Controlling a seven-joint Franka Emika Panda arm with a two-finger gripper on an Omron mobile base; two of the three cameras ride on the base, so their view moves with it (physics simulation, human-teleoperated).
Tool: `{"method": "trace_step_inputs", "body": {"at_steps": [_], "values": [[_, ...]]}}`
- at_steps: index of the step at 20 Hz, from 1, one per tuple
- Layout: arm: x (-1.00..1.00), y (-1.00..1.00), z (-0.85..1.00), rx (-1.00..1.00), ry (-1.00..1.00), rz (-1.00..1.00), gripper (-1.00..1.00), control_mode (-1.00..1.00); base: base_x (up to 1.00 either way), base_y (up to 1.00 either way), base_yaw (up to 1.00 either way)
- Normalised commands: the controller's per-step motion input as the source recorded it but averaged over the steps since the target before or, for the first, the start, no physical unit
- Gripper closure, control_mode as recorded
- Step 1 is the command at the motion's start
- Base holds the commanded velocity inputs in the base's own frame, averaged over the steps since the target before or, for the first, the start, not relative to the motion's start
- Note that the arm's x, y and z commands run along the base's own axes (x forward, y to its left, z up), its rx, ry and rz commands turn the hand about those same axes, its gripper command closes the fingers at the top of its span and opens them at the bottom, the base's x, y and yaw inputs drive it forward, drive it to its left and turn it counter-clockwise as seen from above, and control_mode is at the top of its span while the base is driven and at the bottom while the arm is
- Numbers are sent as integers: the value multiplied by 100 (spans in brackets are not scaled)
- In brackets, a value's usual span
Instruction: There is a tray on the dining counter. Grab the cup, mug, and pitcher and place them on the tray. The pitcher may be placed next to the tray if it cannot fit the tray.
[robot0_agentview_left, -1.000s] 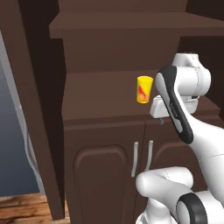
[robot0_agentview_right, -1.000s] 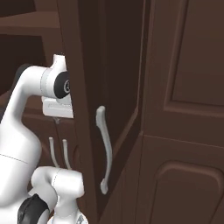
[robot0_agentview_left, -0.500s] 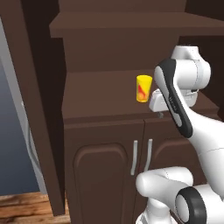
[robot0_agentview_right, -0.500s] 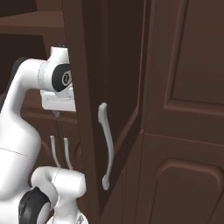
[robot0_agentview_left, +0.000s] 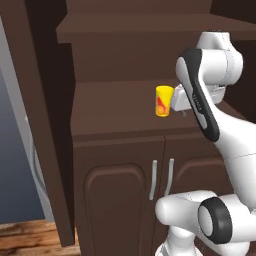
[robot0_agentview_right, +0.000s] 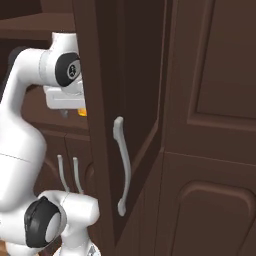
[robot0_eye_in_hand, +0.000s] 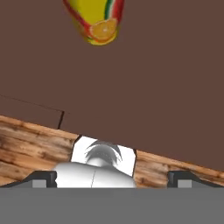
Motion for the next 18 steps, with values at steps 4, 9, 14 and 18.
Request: {"method": "trace_step_inputs", "body": {"at_steps": [4, 9, 14, 18], "values": [[0, 5, 41, -4, -35, 4, -100, -100, 0, 0, 0], [4, 6, 24, -1, -29, 0, -100, -100, 0, 0, 0], [0, 2, 15, 2, -26, -8, -100, -100, 0, 0, 0], [0, 0, 10, 10, -14, -16, -100, -100, 0, 0, 0]]}}
